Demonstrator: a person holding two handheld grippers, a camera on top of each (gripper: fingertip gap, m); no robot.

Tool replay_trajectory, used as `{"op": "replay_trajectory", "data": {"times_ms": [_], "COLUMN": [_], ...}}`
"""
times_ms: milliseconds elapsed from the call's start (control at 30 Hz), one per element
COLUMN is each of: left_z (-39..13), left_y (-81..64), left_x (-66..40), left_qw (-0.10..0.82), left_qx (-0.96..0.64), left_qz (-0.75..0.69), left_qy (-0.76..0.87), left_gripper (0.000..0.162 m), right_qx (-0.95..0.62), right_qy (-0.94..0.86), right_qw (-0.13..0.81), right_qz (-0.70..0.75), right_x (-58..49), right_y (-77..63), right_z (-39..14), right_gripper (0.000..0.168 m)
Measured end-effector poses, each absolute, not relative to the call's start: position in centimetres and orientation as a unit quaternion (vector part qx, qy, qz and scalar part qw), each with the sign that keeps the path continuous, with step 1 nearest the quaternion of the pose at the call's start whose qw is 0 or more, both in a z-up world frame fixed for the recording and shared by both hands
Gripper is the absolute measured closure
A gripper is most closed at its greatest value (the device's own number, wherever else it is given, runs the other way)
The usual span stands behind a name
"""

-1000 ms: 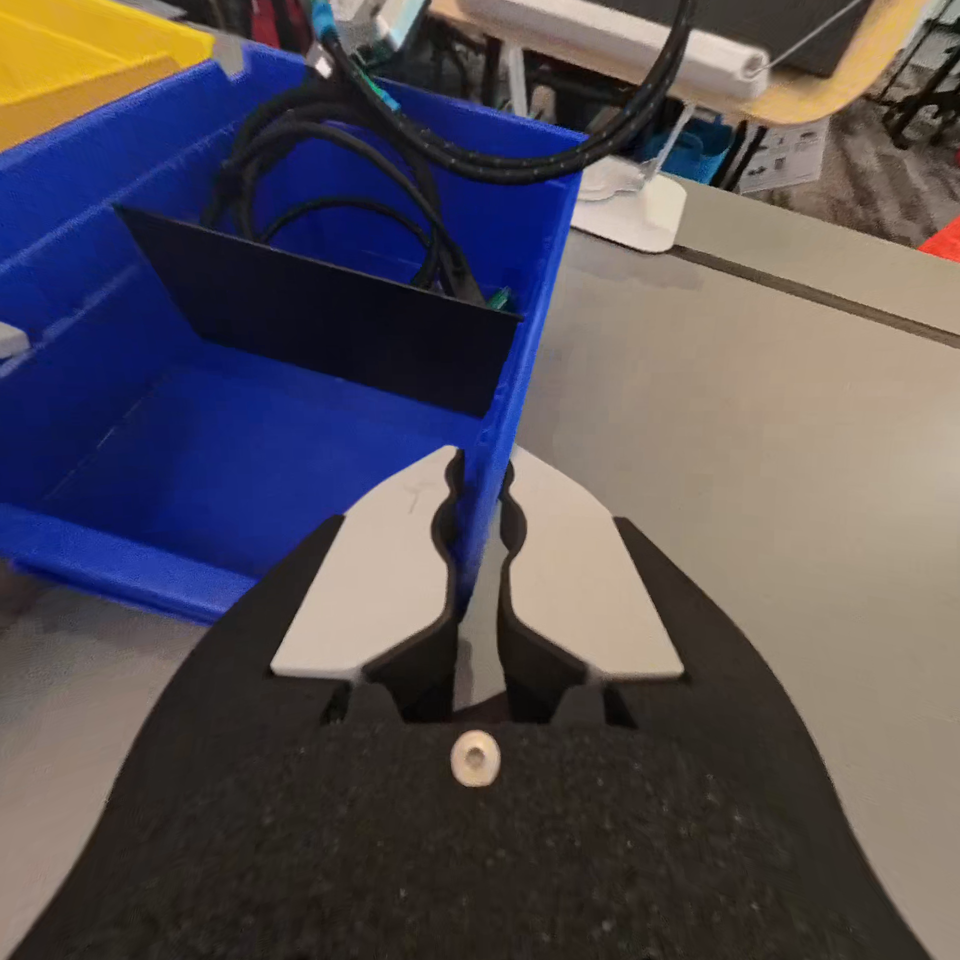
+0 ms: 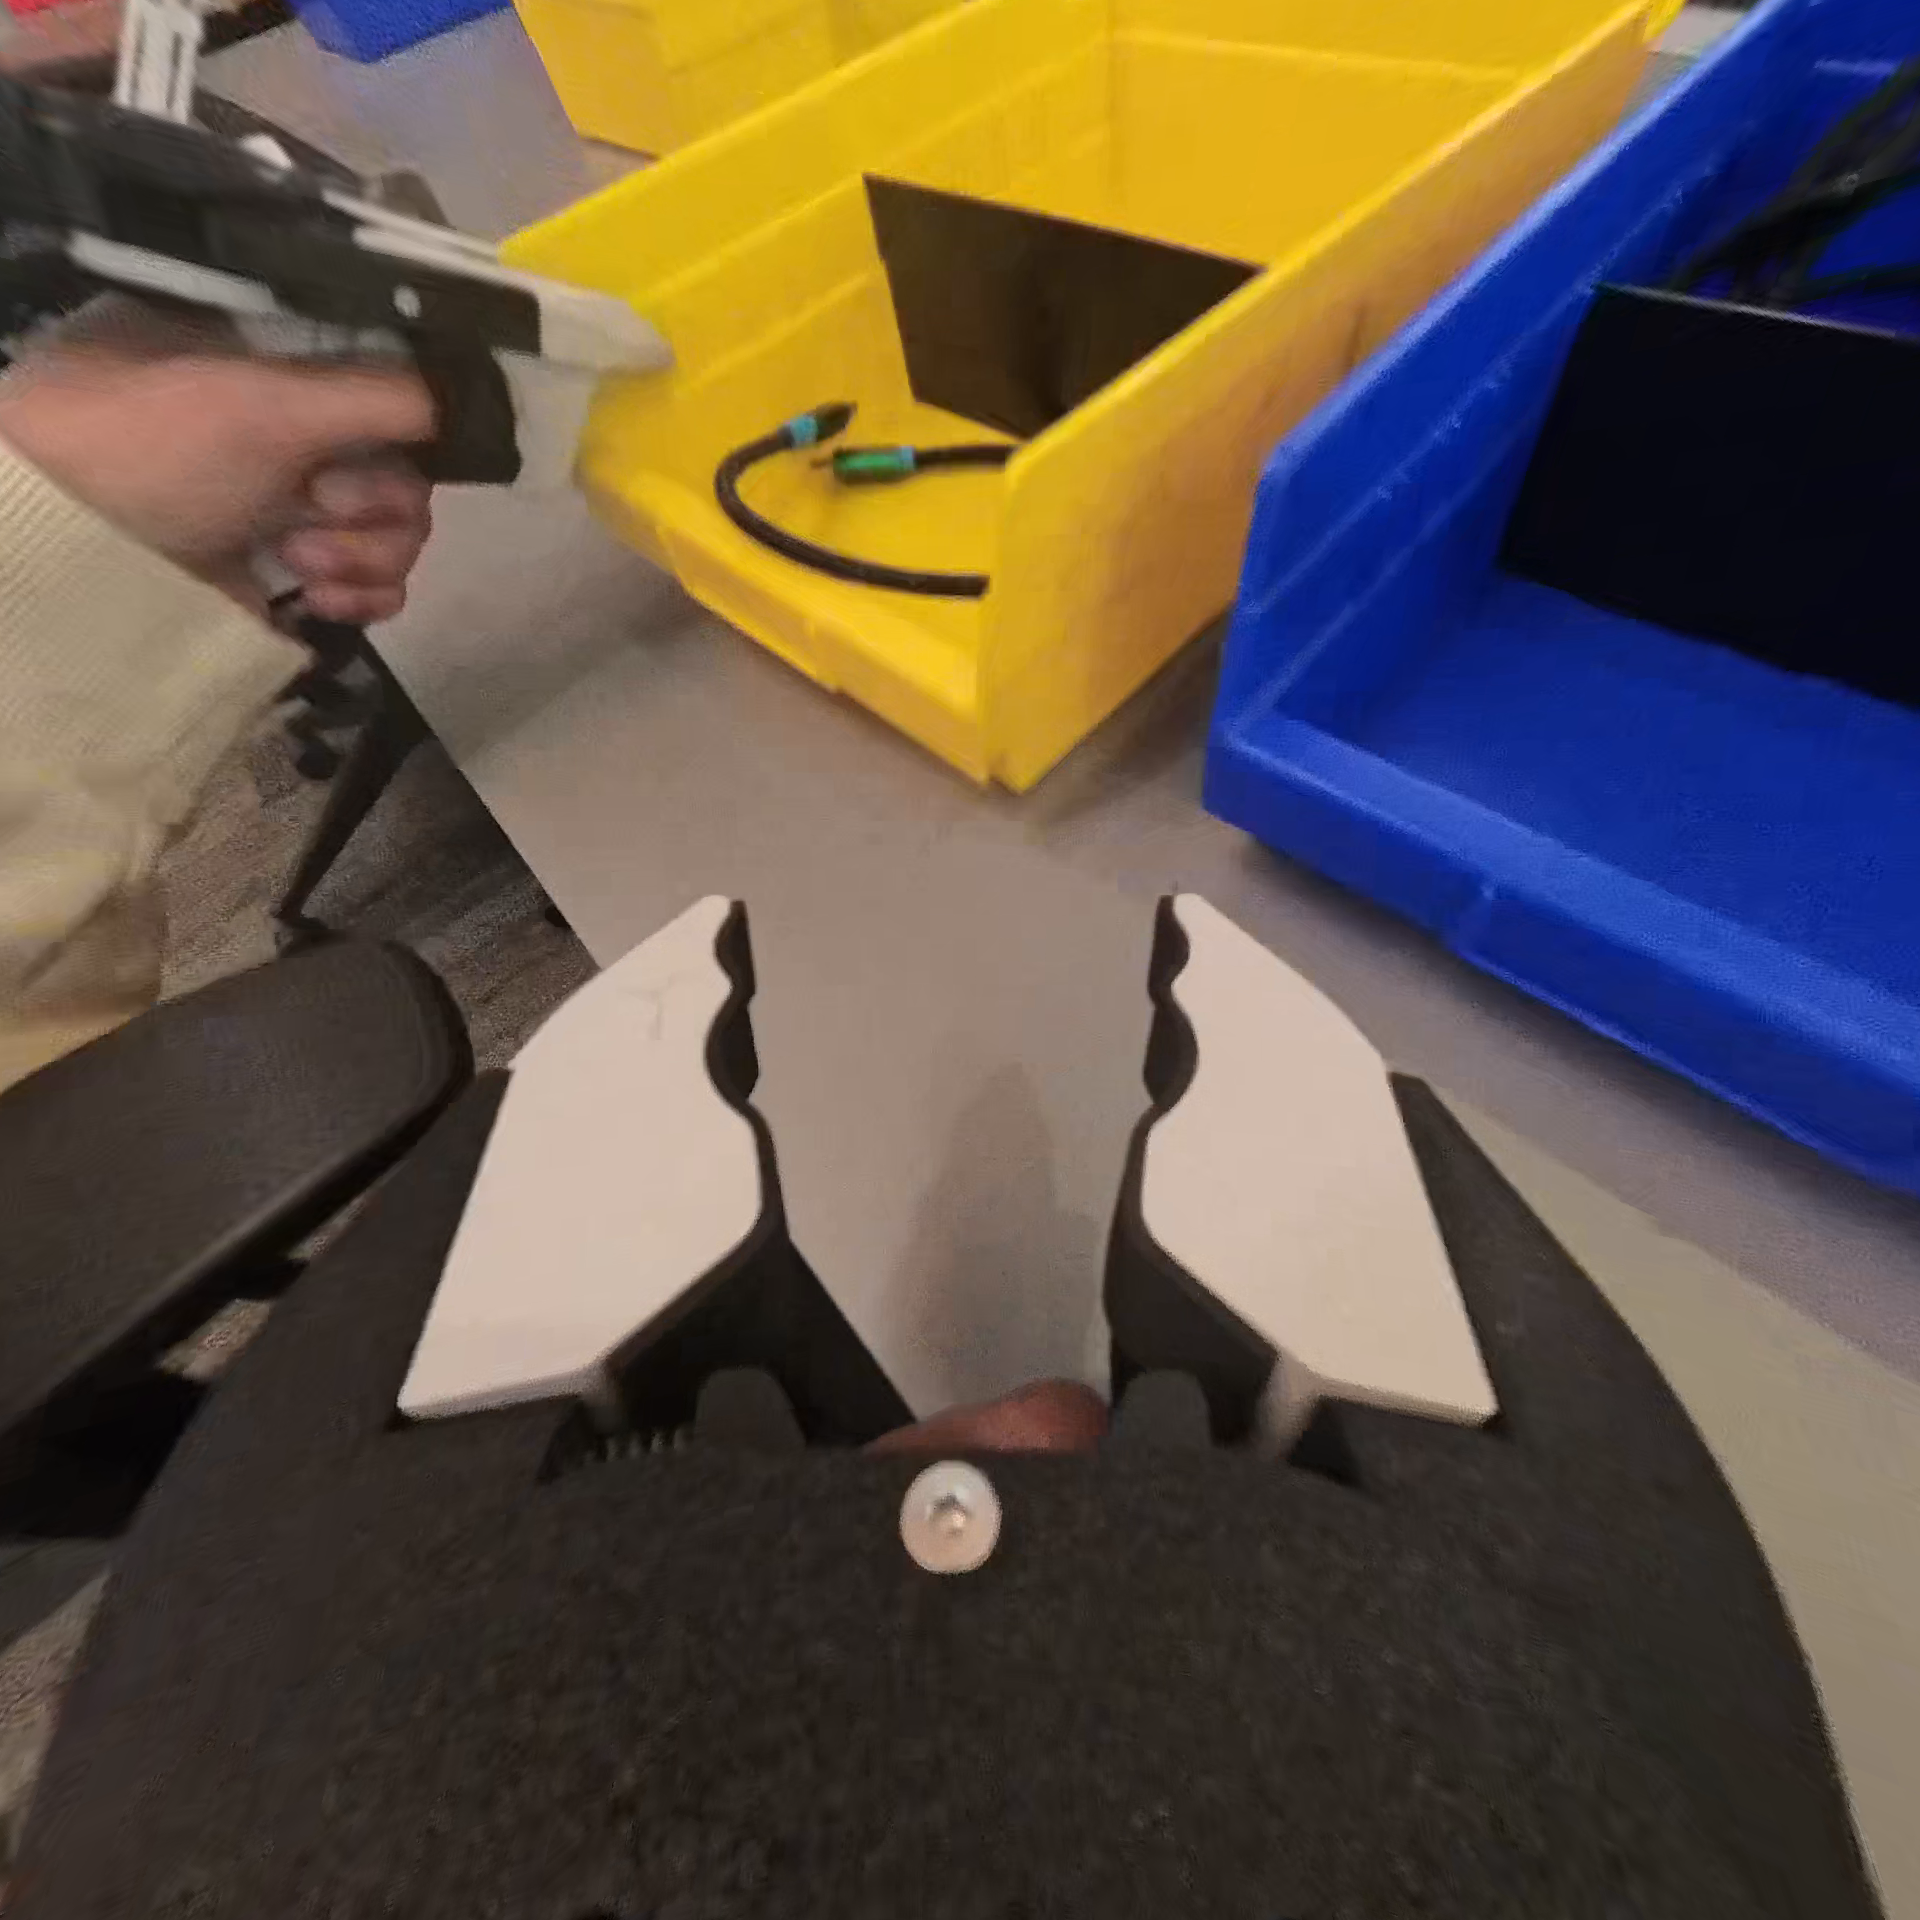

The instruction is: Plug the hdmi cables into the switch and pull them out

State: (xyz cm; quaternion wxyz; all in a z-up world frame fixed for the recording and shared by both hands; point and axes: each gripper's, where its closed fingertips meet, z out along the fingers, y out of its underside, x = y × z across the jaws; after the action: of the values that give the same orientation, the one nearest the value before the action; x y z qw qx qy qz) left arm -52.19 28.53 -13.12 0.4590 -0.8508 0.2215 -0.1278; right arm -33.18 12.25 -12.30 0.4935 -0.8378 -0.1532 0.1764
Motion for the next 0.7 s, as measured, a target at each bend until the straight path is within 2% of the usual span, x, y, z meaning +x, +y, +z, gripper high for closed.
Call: {"op": "replay_trajectory", "data": {"times_ms": [67, 100, 167, 200, 300, 400, 533, 700], "left_z": [-13.2, -13.2, -13.2, -13.2, -12.2, -9.0, -1.5, 6.5], "left_y": [25.7, 24.3, 22.0, 20.9, 18.3, 16.4, 15.3, 16.1], "left_x": [-52.6, -52.9, -53.2, -53.4, -53.7, -54.3, -53.5, -44.9], "left_qw": [0.455, 0.451, 0.446, 0.448, 0.485, 0.531, 0.6, 0.656], "left_qx": [-0.857, -0.861, -0.864, -0.864, -0.847, -0.825, -0.78, -0.726], "left_qz": [-0.114, -0.114, -0.11, -0.104, -0.081, -0.058, -0.026, -0.053], "left_qy": [0.213, 0.207, 0.204, 0.205, 0.201, 0.185, 0.179, 0.199], "left_gripper": [0.157, 0.157, 0.157, 0.157, 0.155, 0.154, 0.156, 0.157], "right_qx": [-0.844, -0.852, -0.873, -0.879, -0.879, -0.861, -0.803, -0.762], "right_qy": [-0.148, -0.125, -0.097, -0.103, -0.102, -0.119, -0.12, -0.095], "right_qw": [0.479, 0.473, 0.455, 0.448, 0.462, 0.493, 0.583, 0.641], "right_qz": [0.192, 0.188, 0.145, 0.128, 0.064, 0.044, 0.03, -0.01], "right_x": [-35.6, -36.0, -36.0, -36.1, -35.6, -35.9, -35.4, -27.9], "right_y": [14.1, 15.1, 16.6, 16.7, 16.4, 15.8, 14.9, 13.4], "right_z": [-12.5, -12.9, -13.9, -14.2, -13.6, -11.3, -4.5, 2.7], "right_gripper": [0.085, 0.095, 0.142, 0.141, 0.154, 0.159, 0.159, 0.157]}}
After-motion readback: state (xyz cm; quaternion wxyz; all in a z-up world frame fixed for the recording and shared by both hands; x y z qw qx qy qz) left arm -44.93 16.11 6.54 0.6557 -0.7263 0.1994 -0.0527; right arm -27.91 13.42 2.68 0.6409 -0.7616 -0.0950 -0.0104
